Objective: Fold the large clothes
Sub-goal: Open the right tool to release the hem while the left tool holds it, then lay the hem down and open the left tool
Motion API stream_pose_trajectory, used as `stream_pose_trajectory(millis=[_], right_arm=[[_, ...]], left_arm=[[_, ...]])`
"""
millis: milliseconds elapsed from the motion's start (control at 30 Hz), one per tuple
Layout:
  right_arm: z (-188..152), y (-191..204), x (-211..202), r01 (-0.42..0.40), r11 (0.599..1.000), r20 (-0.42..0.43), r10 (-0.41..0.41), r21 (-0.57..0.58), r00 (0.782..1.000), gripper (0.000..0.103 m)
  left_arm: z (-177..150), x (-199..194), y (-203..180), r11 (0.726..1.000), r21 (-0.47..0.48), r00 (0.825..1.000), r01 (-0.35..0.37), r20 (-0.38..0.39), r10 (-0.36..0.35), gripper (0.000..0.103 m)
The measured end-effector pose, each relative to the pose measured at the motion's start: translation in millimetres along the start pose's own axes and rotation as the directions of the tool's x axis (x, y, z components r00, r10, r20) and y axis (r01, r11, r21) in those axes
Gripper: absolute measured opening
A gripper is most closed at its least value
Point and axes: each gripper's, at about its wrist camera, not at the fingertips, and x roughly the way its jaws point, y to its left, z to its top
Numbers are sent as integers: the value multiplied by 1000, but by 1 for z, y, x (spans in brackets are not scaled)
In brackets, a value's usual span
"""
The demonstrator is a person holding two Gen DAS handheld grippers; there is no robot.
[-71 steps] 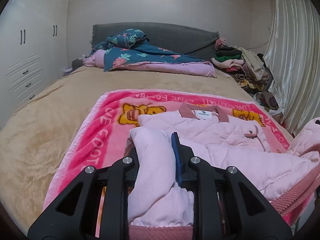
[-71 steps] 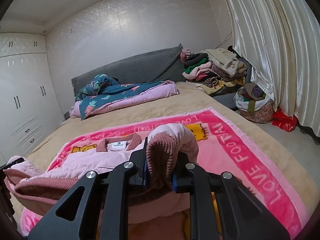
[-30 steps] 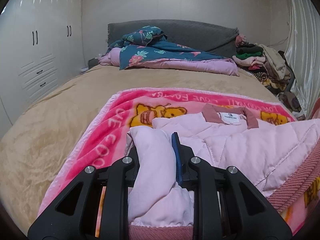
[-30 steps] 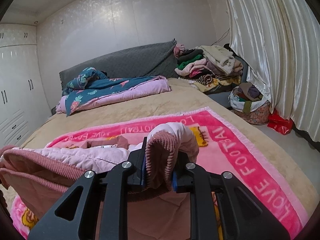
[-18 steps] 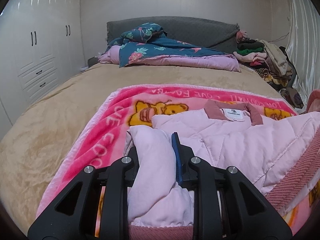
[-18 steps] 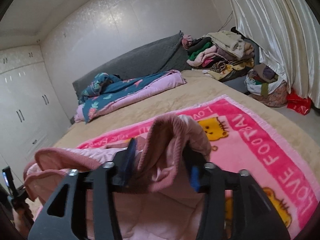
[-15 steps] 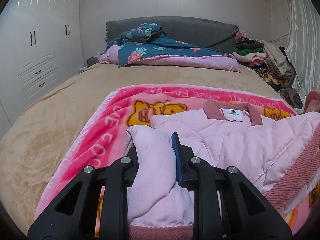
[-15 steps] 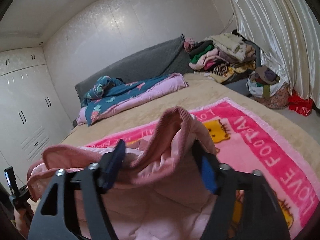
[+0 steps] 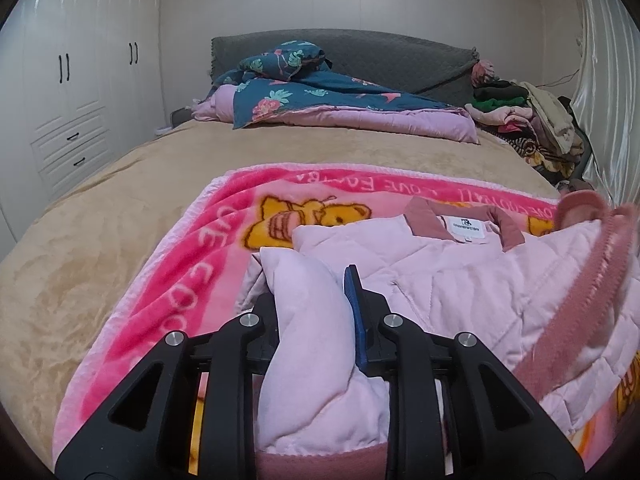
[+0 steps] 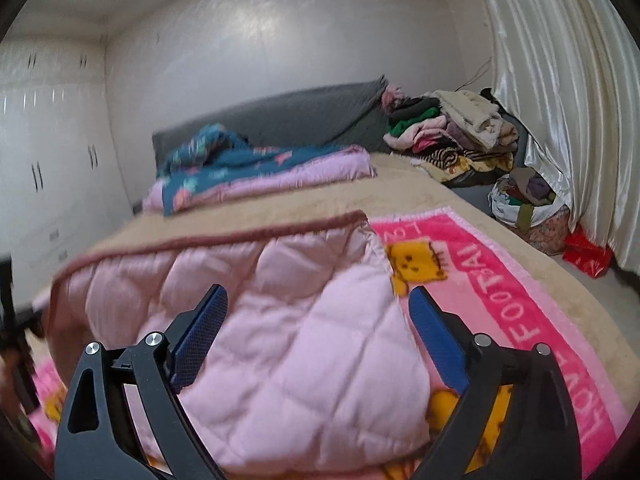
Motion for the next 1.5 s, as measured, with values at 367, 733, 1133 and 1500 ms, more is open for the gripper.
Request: stream_pose_trajectory(millis=[367,733,1133,1500], right_arm=[[-58,31,58,95,990,-200,-115,-109,973,91],[-68,27,52,85,994,-201,-98,-69,975,92],[-65,16,13,100,995,-143,-102,-20,984,92],[-60,11,-11,119,993,-105,-120,-17,987,92]], left_arm=[[-2,-8,1,998,-2,997,67,35,-66,43],[3,-38,-13,990,15,987,142,78,-143,77],[4,-62,-20,982,30,976,187,108,-190,91],[1,-85,-16,988,45,973,147,174,-153,94]])
